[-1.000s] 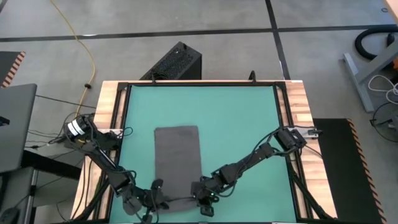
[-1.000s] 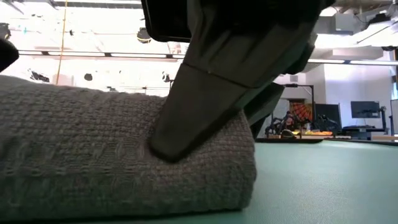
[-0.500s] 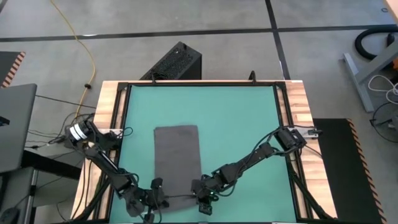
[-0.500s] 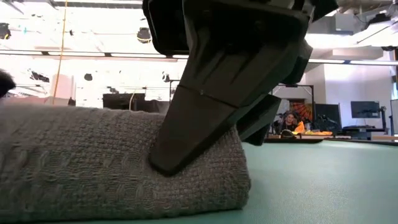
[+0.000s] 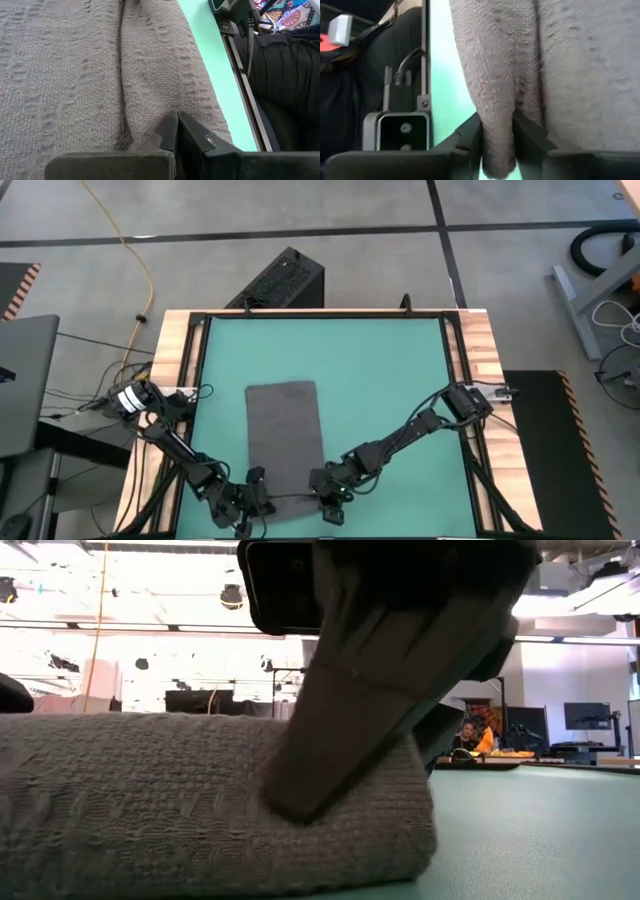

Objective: Roll towel
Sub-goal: Roll the gray towel

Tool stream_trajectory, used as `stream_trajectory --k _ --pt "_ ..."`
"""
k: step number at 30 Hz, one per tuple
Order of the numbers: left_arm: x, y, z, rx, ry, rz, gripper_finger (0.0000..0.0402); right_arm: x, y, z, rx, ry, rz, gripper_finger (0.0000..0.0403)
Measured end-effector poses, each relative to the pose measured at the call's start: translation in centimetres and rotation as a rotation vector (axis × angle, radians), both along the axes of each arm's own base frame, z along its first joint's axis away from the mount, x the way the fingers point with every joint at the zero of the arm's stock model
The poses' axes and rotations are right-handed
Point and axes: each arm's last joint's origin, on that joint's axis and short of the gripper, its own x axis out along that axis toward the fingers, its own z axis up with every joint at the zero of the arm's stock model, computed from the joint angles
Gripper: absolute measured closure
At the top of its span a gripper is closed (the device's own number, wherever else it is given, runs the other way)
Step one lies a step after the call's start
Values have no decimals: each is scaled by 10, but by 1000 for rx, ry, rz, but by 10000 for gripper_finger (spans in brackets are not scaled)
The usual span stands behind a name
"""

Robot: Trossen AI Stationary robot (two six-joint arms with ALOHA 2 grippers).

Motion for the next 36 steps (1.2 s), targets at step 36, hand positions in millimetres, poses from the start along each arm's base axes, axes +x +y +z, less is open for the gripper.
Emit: stream_trajectory --k 36 --pt "4 40 -14 -276 -49 0 401 -51 73 -8 -1097 -521 336 188"
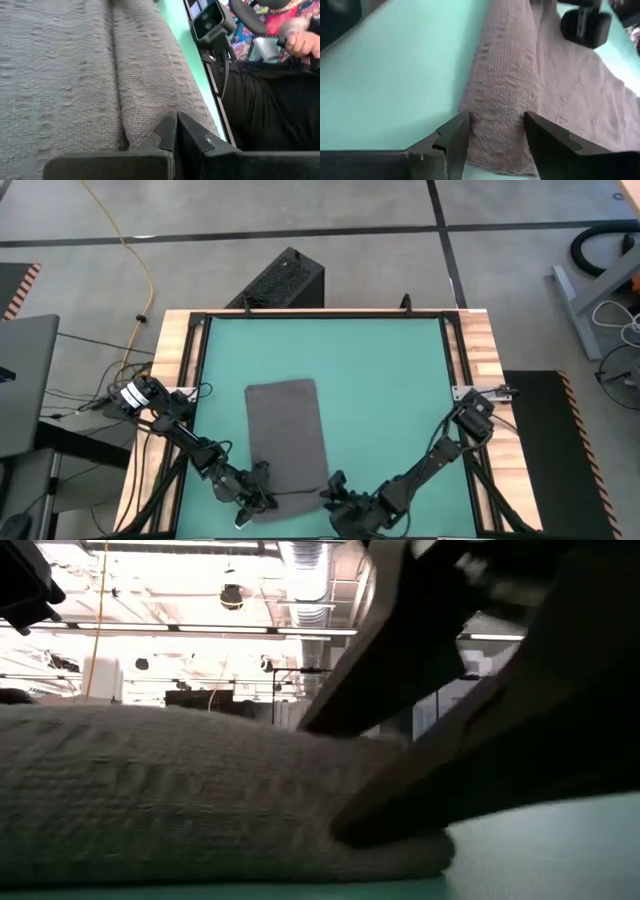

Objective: Roll towel
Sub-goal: Roll the gray towel

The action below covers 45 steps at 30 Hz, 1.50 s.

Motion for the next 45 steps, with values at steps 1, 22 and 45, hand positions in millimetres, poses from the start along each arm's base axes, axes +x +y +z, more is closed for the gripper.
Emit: stream_trajectory --k 1,22,45 --pt "0 0 0 7 -7 -13 401 3 -4 -2 10 10 -2 189" --pt "4 7 47 81 -234 -27 401 40 -54 26 939 384 -119 355" --pt "6 -2 49 109 -129 -29 401 27 -95 -17 1147 400 -308 349"
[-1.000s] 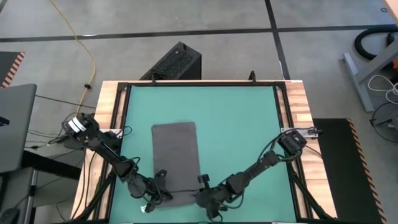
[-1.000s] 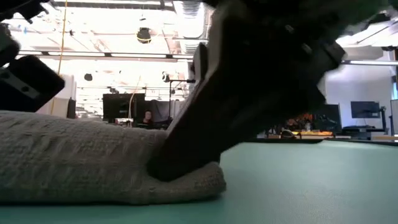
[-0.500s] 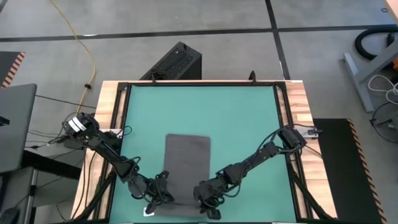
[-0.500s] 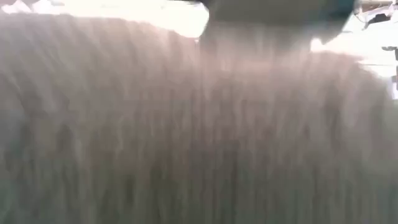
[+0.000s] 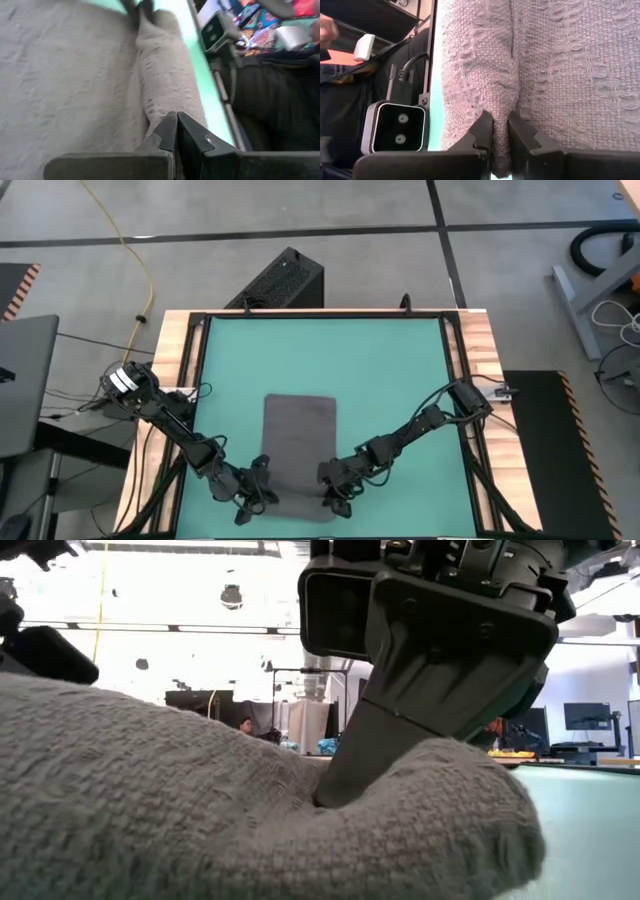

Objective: Roll towel
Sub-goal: Roll the gray towel

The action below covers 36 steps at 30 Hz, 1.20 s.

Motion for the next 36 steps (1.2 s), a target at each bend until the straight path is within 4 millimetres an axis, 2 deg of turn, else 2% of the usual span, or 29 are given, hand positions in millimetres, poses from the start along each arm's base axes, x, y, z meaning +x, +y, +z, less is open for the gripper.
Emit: stream_trajectory --k 5,11,14,18,23,27,30,33,36 --pt "0 0 -8 16 36 13 401 -1 2 -1 -5 5 3 349" --pt "6 0 -33 15 99 7 401 -2 2 -2 -8 12 5 335" --pt "7 1 -39 17 122 10 402 0 -2 -2 17 38 -26 311" --pt "7 1 -38 18 121 8 401 2 -10 1 76 66 18 266" --pt "6 2 -39 10 146 13 401 -5 -15 21 52 85 23 216" --pt "8 4 -40 -12 161 57 401 -20 -19 47 -41 105 3 200" --pt "10 7 -40 -38 173 90 402 -35 -13 67 -157 61 13 199" --pt "13 11 -40 -54 188 120 401 -48 4 80 -321 -81 53 200" --pt "16 15 -41 -86 215 146 401 -58 30 83 -503 -268 114 200"
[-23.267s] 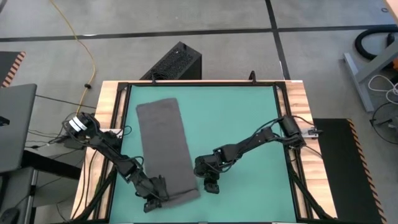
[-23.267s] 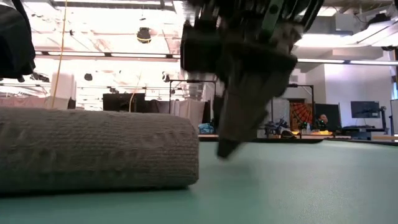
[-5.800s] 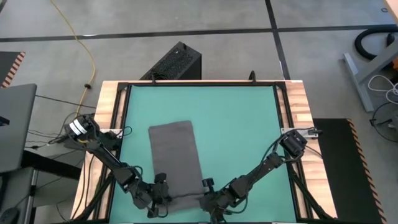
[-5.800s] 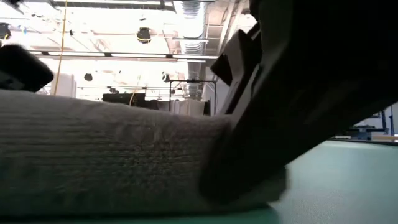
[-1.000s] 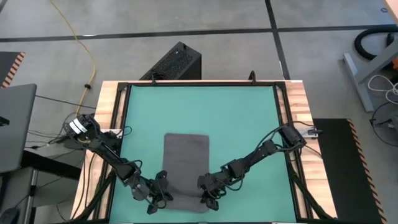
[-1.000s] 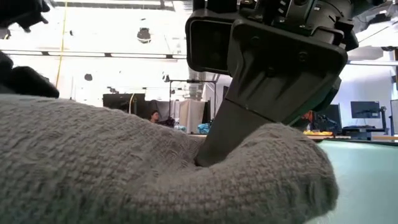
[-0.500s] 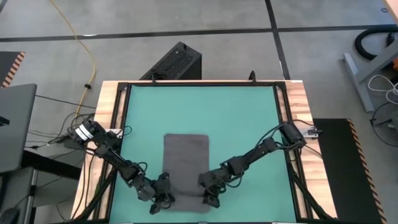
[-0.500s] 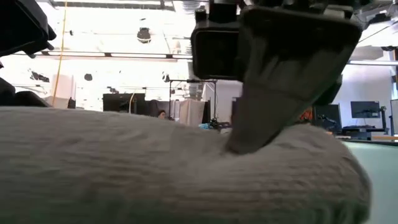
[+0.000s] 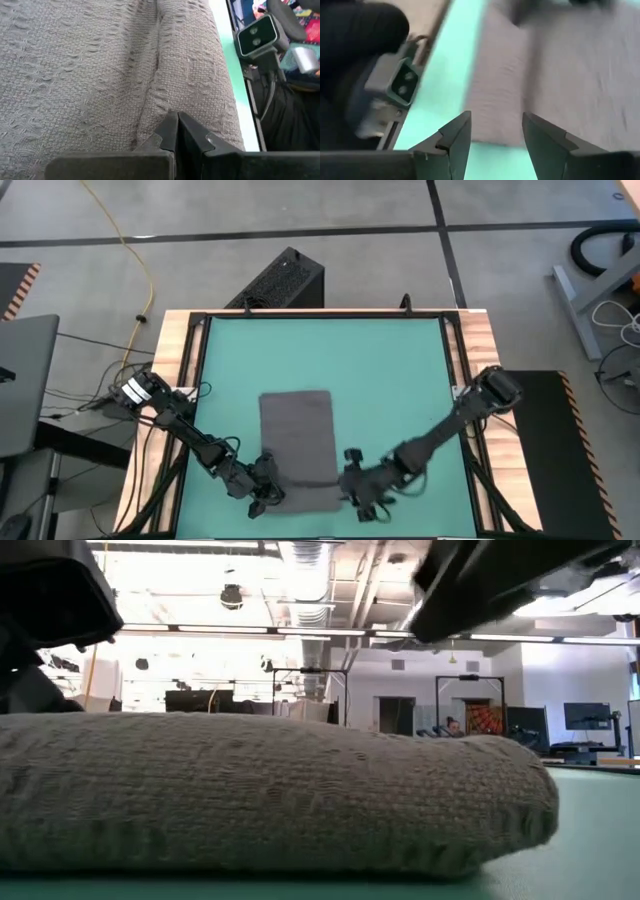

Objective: Roll towel
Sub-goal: Roll the gray towel

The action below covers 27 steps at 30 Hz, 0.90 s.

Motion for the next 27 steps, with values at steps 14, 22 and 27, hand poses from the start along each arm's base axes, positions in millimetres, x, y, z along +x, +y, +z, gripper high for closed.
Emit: stream_trajectory --k 14,22,27 --pt "4 6 -1 -86 63 23 401 -10 53 -62 -495 -214 200 200" --pt "4 6 -1 -79 61 11 401 1 44 -83 -530 -176 182 200" --pt "2 5 8 -68 36 -77 401 8 36 -86 -482 -145 134 241"
